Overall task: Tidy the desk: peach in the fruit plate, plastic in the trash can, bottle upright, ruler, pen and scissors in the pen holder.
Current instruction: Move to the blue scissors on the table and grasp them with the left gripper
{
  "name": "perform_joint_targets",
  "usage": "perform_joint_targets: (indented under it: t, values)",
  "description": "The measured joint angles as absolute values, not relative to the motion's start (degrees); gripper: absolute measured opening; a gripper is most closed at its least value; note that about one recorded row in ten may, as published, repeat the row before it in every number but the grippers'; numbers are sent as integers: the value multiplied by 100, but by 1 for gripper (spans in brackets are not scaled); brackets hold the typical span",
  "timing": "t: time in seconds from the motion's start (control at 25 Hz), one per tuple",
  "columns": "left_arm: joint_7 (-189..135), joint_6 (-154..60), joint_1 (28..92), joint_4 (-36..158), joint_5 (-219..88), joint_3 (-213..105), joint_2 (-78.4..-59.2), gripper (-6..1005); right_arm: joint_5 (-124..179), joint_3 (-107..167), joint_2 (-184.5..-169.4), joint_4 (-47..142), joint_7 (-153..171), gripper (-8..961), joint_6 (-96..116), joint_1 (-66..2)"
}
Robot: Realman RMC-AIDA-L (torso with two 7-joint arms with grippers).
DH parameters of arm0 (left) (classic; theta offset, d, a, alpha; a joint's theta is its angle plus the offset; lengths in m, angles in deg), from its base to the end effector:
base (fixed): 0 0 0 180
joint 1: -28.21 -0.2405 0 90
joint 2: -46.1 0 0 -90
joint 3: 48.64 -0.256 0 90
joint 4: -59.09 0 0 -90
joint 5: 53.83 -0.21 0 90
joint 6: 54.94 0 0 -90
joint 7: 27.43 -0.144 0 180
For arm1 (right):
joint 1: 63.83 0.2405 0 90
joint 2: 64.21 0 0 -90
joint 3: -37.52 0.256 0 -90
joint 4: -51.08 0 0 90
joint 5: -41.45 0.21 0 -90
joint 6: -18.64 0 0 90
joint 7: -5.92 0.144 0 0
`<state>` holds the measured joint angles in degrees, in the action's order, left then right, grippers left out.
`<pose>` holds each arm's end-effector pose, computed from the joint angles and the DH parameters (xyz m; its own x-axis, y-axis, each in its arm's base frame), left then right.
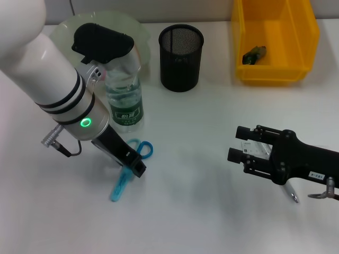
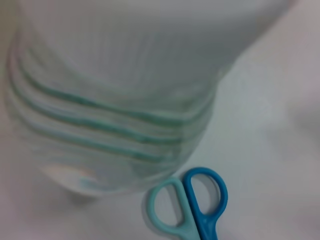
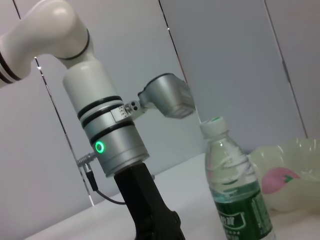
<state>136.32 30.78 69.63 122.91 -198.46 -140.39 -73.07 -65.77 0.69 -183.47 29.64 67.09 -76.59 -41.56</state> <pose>-0.1730 0.3445 -0.0594 0.5605 0.7727 -0.2979 0.6629 -0.6342 -0.3978 0.2928 0.2594 -0.0308 0.6535 -0.3191 -0.6864 -0.4987 -0.8637 -0.0733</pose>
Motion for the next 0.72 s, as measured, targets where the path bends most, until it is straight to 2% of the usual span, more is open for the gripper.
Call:
perform_joint_targets:
  t: [0.72]
  values:
    - [13621,3077,7021,12180,-19854,-14039,-7307,483,-6578,28,-18349,2999,6668,637,-7692,-4140]
